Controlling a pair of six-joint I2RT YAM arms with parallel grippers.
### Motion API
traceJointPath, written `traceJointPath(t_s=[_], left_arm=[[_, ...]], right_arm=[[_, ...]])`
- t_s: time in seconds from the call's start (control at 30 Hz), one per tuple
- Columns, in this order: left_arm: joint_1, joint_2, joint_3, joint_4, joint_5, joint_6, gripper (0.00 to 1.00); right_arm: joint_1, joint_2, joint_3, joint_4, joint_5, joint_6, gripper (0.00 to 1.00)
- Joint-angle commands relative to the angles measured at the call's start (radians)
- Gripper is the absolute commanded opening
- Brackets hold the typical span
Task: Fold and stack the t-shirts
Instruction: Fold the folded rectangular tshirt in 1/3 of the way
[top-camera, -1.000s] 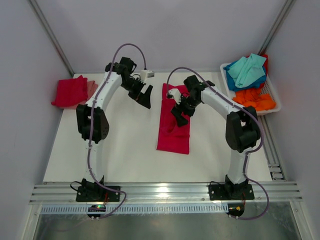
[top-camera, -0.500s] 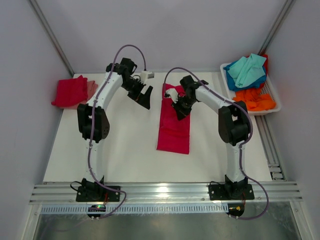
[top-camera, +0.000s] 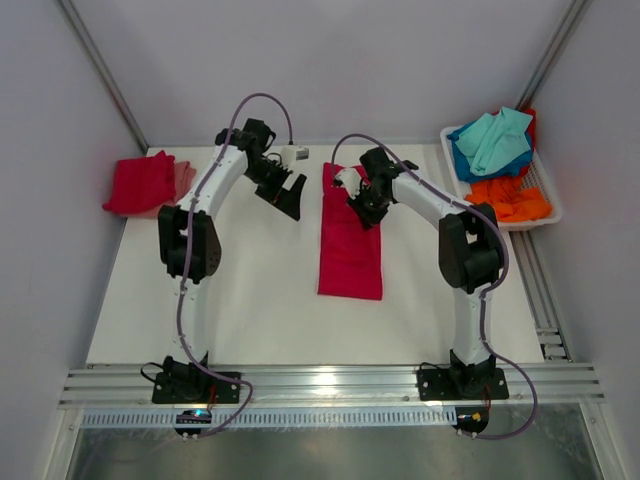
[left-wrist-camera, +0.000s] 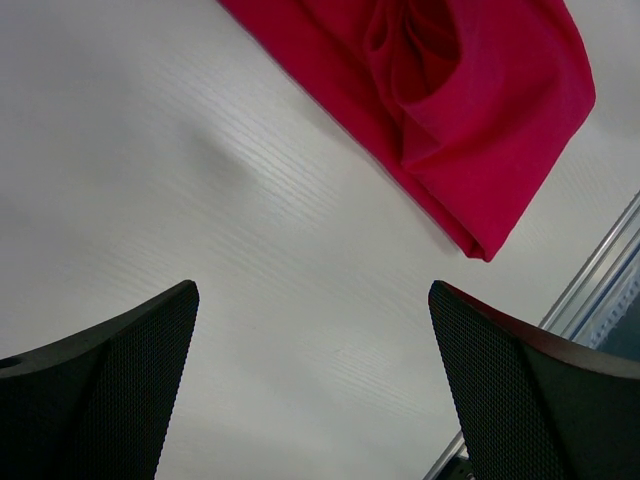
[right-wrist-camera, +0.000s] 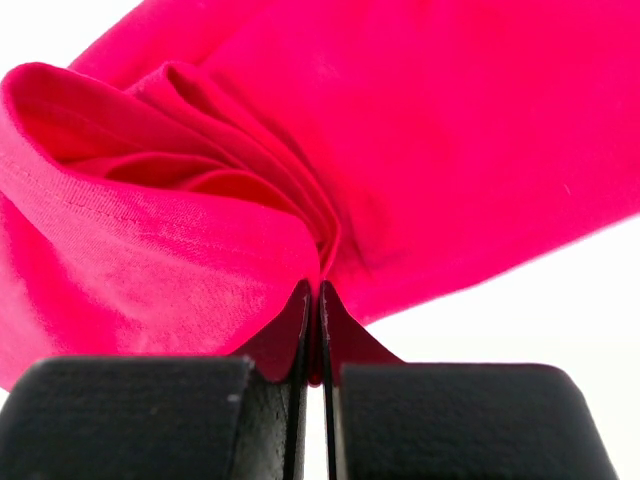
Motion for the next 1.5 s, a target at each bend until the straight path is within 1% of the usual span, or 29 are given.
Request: traceJointPath(t_s=[0.0,0.23,0.5,0.6,0.67,0.77,0.8,0.87,0.9,0.93,1.0,1.03,1.07,1.13,1.23,1.4,1.47], left_arm=[[-0.001,0.016,0.032,0.022,0.002,-0.013,0.99],[-0.001,0.019,0.023,0.021,0.005,-0.019,0.99],[-0.007,0.008,0.009,0.018,0.006,-0.018,0.99],[-0.011,0.001,0.009,0.016,0.003,-0.018,0.99],[-0.020,-0.003,0.006,0.021,-0.013,-0.018,0.99],[-0.030,-0.006,0.008,0.025,-0.026,-0.016,0.99],[-0.031,-0.006,0.011,0.024,-0.026,-0.018,0.99],[-0.033,-0.007,0.011,0.022,-0.027,-0.018,0.99],[-0.033,-0.007,0.012,0.022,-0.029,-0.019,0.99],[-0.034,-0.009,0.011,0.022,-0.030,-0.019,0.99],[-0.036,-0.010,0.012,0.024,-0.036,-0.019,0.99],[-0.037,-0.010,0.011,0.022,-0.036,-0.019,0.99],[-0.040,-0.012,0.008,0.022,-0.038,-0.019,0.99],[-0.047,-0.013,0.000,0.021,-0.049,-0.016,0.99],[-0.060,-0.013,-0.004,0.022,-0.059,-0.012,0.99],[-0.071,-0.016,0.002,0.021,-0.079,-0.007,0.99],[-0.071,-0.018,0.003,0.024,-0.093,-0.006,0.99]], right_arm=[[0.002,-0.098,-0.012,0.045,0.113,0.022,0.03],[-0.032,-0.095,-0.024,-0.005,0.157,0.047,0.03],[-0.036,-0.076,-0.038,0.021,0.211,0.068,0.03],[-0.036,-0.026,-0.014,0.033,0.248,0.085,0.04],[-0.041,0.013,0.008,0.044,0.258,0.104,0.08],[-0.043,0.043,0.054,0.065,0.222,0.102,0.11],[-0.043,0.056,0.097,0.064,0.216,0.102,0.16],[-0.041,0.109,0.155,0.030,0.203,0.104,0.21],[-0.041,0.128,0.213,0.016,0.203,0.104,0.26],[-0.041,0.145,0.235,0.000,0.206,0.104,0.39],[-0.041,0.175,0.273,0.002,0.225,0.101,0.46],[-0.041,0.181,0.281,0.009,0.234,0.101,0.58],[-0.036,0.186,0.284,0.016,0.258,0.099,0.62],[-0.035,0.183,0.283,0.035,0.304,0.091,0.64],[-0.035,0.159,0.257,0.061,0.309,0.094,0.65],[-0.035,0.105,0.233,0.079,0.280,0.113,0.65],[-0.035,0.059,0.218,0.084,0.216,0.114,0.65]])
